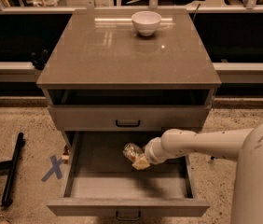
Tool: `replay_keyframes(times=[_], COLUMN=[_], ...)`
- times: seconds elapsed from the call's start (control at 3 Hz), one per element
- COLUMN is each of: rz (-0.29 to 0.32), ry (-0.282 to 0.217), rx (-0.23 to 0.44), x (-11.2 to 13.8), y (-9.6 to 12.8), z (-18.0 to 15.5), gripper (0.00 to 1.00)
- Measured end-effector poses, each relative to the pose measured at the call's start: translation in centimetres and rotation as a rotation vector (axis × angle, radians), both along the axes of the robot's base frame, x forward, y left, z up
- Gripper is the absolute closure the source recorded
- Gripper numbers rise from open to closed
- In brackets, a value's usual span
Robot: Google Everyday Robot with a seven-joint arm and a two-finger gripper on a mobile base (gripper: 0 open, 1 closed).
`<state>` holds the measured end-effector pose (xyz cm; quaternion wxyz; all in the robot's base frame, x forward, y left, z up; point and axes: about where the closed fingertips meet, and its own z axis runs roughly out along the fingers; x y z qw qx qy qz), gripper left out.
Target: Place 7up can into middle drawer
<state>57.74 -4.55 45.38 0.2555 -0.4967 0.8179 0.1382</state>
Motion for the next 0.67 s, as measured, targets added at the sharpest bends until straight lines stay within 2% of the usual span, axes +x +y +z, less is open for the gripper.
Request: replay_keyframes(times=[0.67], rz=[-0.025], ry=[-0.023], rx=[0.021], x=[-2.56], y=[1.44], z=[0.76], gripper=[0.35])
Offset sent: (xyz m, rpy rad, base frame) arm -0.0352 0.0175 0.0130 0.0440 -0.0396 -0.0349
